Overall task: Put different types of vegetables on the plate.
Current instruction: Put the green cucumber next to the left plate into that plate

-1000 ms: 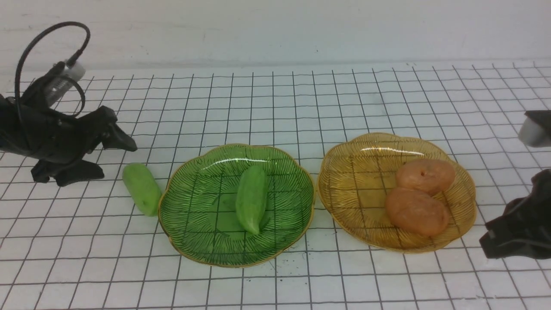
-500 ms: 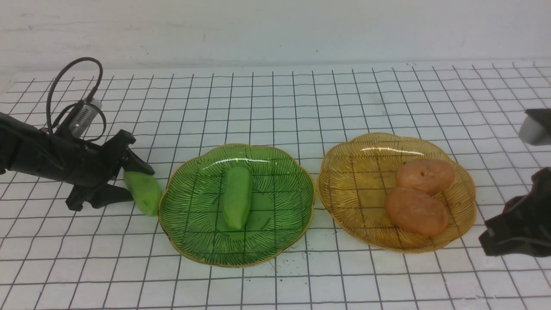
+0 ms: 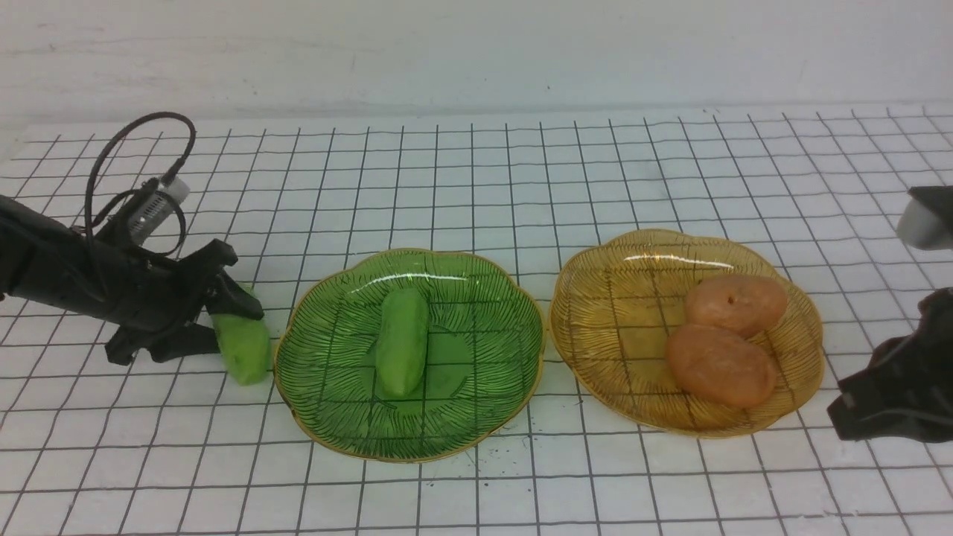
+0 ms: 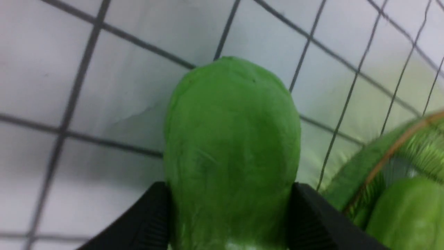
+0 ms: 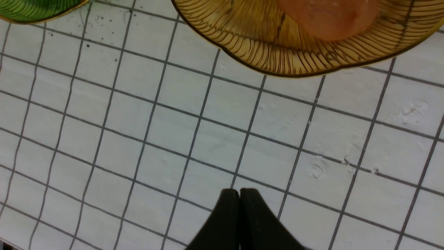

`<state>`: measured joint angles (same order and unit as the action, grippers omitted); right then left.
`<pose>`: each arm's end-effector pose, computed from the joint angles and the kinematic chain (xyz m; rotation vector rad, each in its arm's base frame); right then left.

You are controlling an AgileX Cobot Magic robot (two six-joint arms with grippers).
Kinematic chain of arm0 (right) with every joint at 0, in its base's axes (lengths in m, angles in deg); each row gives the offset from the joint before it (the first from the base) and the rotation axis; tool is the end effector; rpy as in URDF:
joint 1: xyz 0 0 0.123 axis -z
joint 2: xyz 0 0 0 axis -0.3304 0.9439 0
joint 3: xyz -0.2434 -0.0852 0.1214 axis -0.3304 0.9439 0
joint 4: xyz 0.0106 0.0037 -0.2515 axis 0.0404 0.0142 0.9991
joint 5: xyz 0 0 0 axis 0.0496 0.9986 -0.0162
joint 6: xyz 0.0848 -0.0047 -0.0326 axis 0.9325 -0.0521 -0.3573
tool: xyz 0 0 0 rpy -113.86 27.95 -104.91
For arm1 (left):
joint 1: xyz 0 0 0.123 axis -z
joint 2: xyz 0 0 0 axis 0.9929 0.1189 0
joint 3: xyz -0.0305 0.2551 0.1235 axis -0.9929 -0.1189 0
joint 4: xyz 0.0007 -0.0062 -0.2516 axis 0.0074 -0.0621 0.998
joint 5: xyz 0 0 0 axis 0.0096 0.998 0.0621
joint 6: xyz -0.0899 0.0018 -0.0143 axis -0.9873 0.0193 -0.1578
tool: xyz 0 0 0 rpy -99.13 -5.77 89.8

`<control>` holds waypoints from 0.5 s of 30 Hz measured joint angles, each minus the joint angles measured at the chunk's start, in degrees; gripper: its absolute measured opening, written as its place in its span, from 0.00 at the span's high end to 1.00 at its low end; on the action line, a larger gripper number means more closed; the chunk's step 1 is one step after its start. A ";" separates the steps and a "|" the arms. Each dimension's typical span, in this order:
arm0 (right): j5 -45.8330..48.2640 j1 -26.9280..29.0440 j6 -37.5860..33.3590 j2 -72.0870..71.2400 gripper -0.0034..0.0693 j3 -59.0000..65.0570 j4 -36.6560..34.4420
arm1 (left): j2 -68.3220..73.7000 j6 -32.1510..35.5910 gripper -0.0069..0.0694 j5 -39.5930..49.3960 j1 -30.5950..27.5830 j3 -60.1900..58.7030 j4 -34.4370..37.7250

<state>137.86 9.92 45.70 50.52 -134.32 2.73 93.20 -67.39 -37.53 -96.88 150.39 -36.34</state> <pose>0.1976 0.0608 0.3000 -0.4218 2.8078 0.4578 0.3804 0.0467 0.1675 -0.5919 2.6433 -0.7262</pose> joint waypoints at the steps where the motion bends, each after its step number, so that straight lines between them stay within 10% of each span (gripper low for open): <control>1: -0.05 0.00 -0.28 0.00 0.97 0.00 0.00 | -1.68 -0.54 0.40 0.69 -0.42 0.00 -1.99; 15: -2.81 0.00 -1.86 0.00 0.97 0.10 -0.28 | -19.86 -4.89 0.40 16.37 8.40 0.00 -12.90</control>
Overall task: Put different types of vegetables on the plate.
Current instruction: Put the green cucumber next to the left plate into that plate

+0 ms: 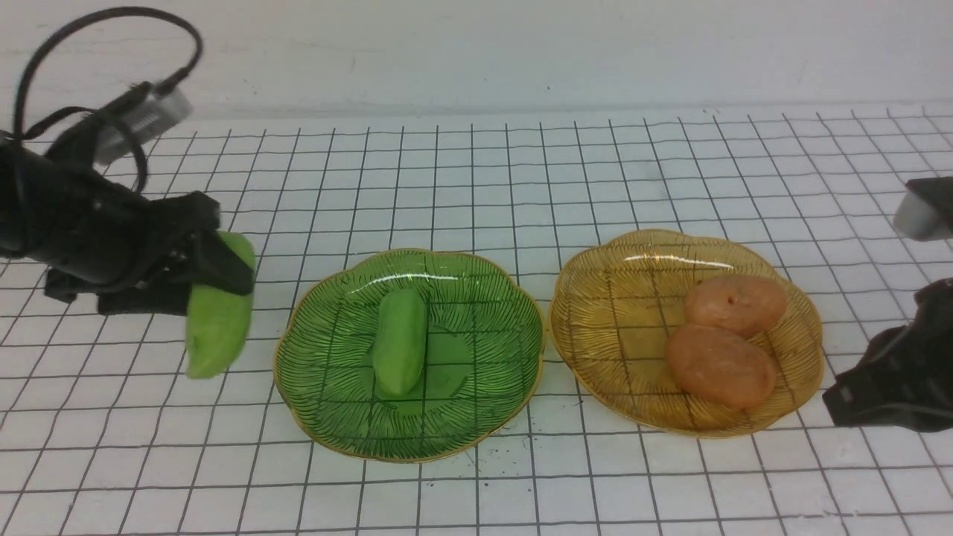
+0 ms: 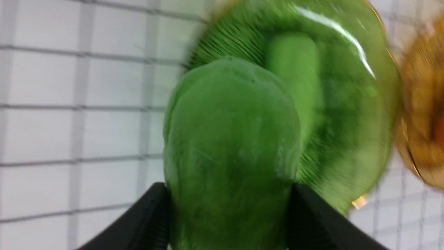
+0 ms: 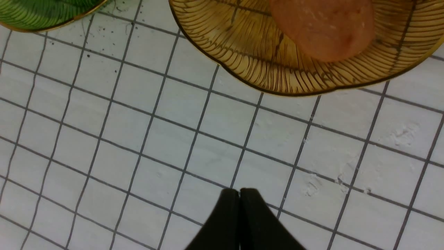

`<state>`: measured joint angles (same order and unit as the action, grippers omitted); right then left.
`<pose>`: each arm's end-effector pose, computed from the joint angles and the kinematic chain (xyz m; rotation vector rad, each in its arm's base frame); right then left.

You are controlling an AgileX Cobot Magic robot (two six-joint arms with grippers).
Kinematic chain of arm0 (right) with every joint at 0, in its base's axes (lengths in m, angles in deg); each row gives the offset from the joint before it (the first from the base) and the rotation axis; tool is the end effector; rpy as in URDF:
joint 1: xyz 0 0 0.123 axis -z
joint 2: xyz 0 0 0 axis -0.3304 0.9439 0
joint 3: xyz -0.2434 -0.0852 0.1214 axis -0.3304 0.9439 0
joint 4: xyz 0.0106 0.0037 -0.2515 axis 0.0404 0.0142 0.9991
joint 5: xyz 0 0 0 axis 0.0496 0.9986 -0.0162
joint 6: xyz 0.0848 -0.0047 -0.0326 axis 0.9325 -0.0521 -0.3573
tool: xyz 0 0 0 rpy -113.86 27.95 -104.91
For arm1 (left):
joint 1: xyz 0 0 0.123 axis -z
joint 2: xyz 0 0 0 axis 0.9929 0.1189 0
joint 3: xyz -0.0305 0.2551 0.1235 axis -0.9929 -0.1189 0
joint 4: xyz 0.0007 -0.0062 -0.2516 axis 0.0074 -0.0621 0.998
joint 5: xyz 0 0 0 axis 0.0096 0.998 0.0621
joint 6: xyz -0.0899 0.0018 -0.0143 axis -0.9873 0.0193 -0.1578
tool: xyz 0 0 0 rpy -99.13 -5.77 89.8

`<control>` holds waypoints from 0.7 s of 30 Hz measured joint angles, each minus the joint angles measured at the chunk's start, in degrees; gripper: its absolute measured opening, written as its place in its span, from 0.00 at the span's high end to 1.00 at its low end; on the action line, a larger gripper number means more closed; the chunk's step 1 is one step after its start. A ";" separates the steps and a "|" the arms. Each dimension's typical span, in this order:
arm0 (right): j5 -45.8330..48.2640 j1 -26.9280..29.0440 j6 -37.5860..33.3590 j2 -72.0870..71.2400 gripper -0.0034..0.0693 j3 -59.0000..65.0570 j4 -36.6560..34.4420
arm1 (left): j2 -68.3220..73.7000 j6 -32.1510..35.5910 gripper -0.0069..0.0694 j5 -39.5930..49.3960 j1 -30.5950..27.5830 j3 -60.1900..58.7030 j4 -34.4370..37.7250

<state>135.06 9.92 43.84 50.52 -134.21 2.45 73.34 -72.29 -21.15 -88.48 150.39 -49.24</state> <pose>0.2017 0.0612 0.3007 -0.4450 2.7536 0.4449 0.3198 -0.0135 0.2783 -0.0870 2.7287 -0.6774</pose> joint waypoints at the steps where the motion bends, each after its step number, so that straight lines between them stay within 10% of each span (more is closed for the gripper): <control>1: -0.42 0.00 0.01 0.00 0.97 0.00 -0.07 | 0.19 -0.30 0.40 0.17 2.02 0.00 -0.27; 10: -1.52 0.00 -0.18 0.00 0.97 0.00 -1.63 | 3.15 -4.68 0.40 -6.35 14.85 0.00 -6.47; 21: -1.13 0.00 -2.37 -0.57 0.97 0.06 -2.07 | 6.87 -6.32 0.39 -8.66 17.38 0.00 -6.89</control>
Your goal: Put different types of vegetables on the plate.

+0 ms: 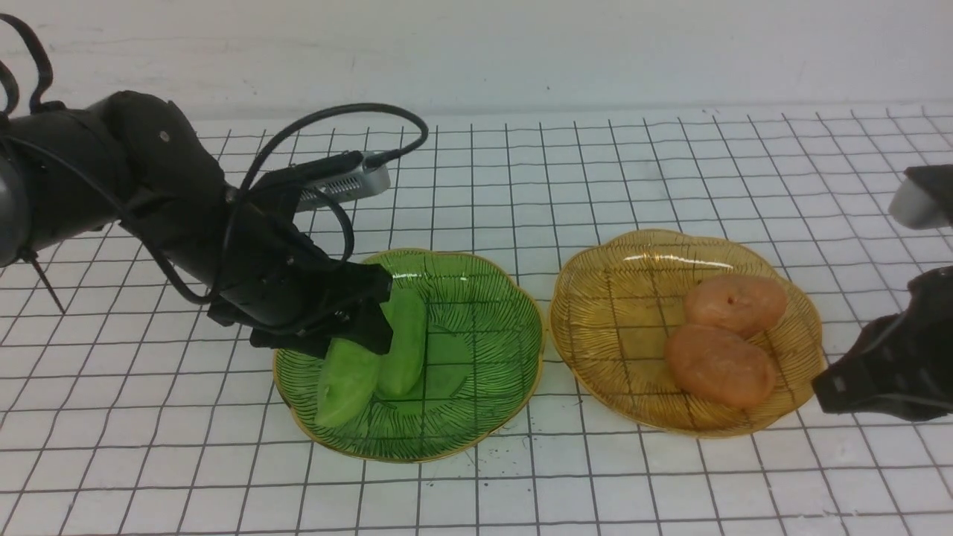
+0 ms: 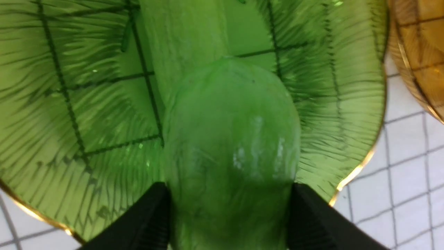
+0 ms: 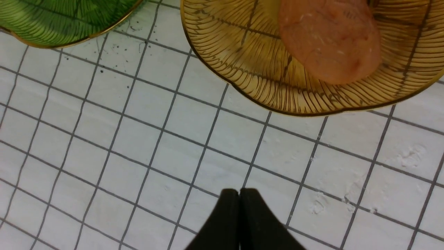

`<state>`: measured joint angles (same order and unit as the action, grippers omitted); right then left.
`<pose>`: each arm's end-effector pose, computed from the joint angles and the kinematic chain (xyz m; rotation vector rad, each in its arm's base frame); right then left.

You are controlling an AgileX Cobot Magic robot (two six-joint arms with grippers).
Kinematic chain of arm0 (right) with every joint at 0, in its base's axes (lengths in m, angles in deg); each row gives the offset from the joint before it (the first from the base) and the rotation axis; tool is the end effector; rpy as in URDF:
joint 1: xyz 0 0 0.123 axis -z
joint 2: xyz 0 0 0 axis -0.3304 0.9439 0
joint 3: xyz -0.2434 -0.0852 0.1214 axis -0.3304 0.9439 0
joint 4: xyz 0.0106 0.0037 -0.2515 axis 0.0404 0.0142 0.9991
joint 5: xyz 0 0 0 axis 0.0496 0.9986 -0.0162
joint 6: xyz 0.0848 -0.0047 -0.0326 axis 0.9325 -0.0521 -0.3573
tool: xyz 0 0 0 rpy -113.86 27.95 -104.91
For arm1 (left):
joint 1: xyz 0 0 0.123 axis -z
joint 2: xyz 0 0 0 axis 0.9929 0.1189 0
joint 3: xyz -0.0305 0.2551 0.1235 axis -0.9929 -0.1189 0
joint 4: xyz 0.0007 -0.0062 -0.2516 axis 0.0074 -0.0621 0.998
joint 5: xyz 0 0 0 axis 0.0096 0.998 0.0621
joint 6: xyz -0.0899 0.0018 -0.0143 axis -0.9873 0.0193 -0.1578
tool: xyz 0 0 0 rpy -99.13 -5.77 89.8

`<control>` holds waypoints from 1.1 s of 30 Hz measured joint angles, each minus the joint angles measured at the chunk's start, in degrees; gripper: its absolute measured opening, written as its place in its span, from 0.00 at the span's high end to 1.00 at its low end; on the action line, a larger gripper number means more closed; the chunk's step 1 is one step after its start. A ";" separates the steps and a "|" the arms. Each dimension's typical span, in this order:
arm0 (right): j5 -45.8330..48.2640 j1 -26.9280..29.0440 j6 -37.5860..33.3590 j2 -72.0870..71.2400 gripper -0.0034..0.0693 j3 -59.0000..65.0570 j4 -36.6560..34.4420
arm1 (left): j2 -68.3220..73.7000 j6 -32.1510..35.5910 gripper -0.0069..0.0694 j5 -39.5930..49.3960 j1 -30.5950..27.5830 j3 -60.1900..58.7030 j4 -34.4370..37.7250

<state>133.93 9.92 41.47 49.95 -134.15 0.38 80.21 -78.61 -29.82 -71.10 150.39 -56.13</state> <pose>0.2012 0.0636 0.3040 -0.4759 2.7063 0.4756 0.3306 -0.1028 0.2370 0.1747 2.8166 -0.5782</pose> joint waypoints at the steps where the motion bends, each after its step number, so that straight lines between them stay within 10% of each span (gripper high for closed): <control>1: 0.15 0.00 -0.11 -0.11 0.97 0.00 -0.05 | 0.12 0.00 0.39 -0.08 0.00 0.00 0.00; 11: 5.13 0.00 -0.43 -14.76 0.97 0.53 -0.25 | 0.39 1.23 0.16 -7.55 0.03 0.00 -6.23; 20: 5.23 0.00 -0.50 -40.33 0.97 7.10 1.12 | 0.39 1.23 0.16 -7.94 0.03 0.00 -6.90; 33: -39.54 0.00 -0.74 -59.04 0.97 33.61 0.03 | 0.39 1.48 0.87 -7.82 0.03 0.00 -6.94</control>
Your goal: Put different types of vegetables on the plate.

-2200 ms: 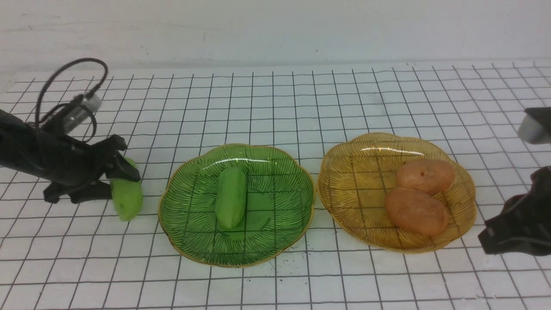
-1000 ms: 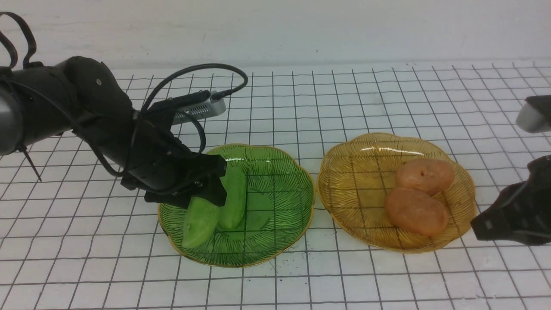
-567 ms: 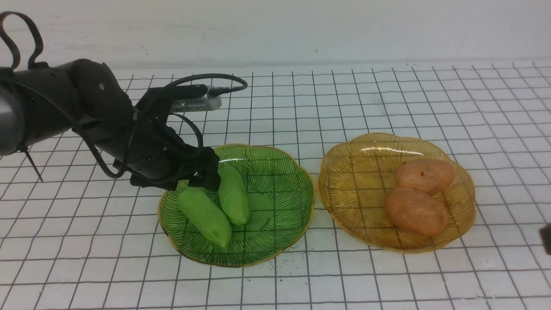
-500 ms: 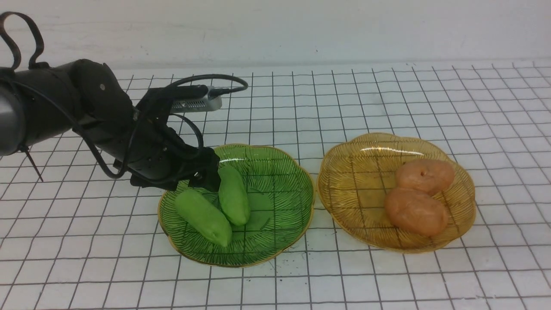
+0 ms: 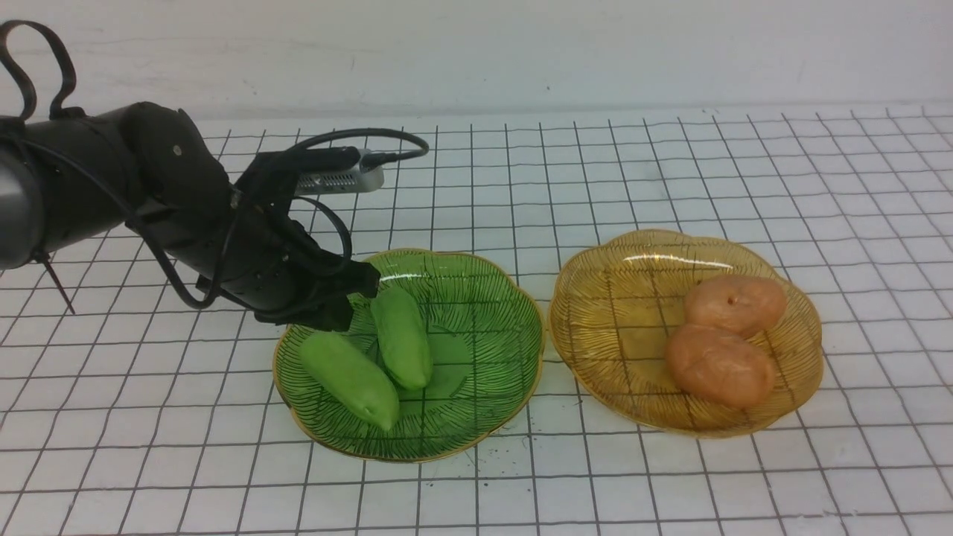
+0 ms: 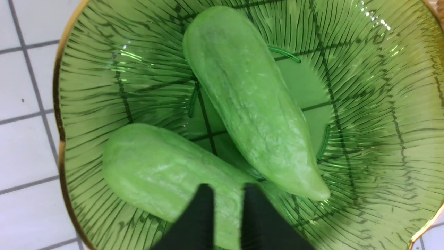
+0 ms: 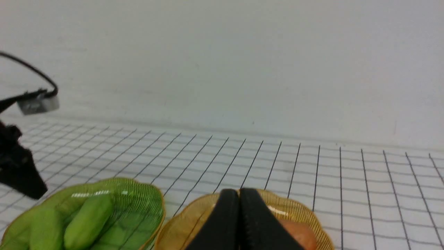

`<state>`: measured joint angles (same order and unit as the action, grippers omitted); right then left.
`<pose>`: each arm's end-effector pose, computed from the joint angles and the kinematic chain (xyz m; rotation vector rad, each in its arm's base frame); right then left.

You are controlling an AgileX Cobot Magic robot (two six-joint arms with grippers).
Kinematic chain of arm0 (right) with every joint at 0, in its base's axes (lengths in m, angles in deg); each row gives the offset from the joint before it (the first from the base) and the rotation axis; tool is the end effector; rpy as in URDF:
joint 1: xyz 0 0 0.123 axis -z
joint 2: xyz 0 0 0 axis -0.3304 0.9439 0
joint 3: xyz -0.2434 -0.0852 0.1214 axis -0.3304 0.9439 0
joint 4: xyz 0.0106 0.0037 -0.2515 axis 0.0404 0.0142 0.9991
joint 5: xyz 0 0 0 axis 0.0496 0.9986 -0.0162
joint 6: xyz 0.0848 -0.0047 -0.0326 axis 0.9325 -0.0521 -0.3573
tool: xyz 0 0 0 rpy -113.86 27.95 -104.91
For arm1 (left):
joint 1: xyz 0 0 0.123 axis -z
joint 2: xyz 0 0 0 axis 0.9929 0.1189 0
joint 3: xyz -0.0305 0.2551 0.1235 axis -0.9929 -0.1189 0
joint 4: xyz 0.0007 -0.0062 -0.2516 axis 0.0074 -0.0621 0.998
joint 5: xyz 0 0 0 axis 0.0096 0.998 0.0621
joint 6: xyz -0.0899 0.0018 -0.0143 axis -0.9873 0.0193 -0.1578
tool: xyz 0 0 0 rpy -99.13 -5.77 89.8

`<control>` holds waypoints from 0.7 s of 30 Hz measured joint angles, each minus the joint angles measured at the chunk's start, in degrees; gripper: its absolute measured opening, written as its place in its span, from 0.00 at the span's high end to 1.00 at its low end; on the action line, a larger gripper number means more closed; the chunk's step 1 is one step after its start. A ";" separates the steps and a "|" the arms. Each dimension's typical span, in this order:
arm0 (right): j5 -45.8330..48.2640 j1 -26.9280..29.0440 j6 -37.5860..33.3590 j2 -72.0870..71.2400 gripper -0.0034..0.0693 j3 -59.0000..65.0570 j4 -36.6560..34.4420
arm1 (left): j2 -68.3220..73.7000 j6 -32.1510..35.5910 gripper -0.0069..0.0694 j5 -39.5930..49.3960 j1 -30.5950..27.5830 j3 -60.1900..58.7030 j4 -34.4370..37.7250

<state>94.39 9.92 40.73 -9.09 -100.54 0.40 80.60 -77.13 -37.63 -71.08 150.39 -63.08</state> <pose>0.0462 0.0211 0.2902 -0.2172 1.6393 0.2712 0.3434 -0.0947 0.2352 0.2614 2.7021 -0.3938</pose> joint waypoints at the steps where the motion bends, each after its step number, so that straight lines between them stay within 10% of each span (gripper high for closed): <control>1: 0.00 0.00 0.00 0.00 0.97 0.00 0.00 | 0.00 0.00 0.87 0.00 0.00 0.00 0.00; 21: -5.93 0.00 -0.07 0.00 0.97 1.08 -0.92 | -0.59 1.04 0.92 5.24 0.00 4.41 -0.44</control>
<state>88.46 9.92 40.66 -9.09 -99.46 -0.52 80.01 -76.09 -32.40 -71.08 154.80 -63.52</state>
